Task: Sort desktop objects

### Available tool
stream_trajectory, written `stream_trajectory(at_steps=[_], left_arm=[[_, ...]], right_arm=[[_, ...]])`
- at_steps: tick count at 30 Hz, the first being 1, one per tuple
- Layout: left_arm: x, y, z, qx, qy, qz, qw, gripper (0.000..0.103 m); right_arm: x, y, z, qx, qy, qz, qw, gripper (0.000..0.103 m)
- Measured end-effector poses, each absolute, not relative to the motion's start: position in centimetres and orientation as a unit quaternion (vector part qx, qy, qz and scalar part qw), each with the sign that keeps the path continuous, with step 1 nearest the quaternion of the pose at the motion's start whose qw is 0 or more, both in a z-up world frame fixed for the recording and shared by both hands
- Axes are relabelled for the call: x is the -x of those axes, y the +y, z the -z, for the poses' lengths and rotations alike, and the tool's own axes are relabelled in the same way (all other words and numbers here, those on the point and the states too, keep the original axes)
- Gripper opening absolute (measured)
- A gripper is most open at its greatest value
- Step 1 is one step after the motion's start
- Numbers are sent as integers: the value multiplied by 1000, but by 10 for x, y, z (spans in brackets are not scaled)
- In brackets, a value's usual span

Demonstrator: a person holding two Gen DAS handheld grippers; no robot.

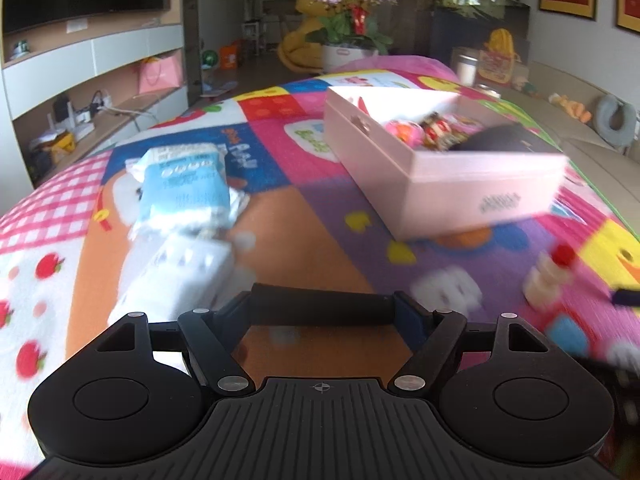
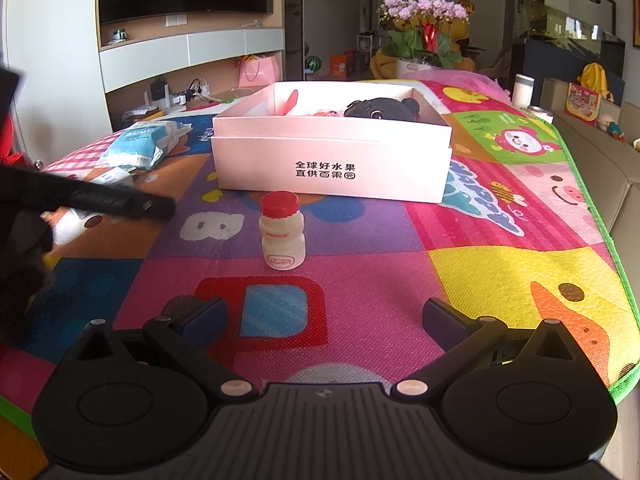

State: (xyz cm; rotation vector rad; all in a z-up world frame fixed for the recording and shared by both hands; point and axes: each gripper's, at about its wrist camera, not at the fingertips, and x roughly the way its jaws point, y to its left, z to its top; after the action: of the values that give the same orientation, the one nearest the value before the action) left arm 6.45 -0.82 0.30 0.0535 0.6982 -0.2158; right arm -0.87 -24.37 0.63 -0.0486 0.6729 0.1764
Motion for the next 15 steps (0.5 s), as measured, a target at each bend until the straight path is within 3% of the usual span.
stream_trajectory(at_steps=[9, 11, 15], left_arm=[[1, 7, -5, -21, 340, 107, 934, 81], [4, 8, -4, -13, 337, 113, 935, 92], [5, 2, -3, -22, 331, 116, 936, 95]], right_arm=[[9, -243, -6, 30, 330, -87, 939, 103], [9, -243, -6, 31, 329, -87, 940, 103], [9, -242, -6, 34, 330, -85, 940, 103]])
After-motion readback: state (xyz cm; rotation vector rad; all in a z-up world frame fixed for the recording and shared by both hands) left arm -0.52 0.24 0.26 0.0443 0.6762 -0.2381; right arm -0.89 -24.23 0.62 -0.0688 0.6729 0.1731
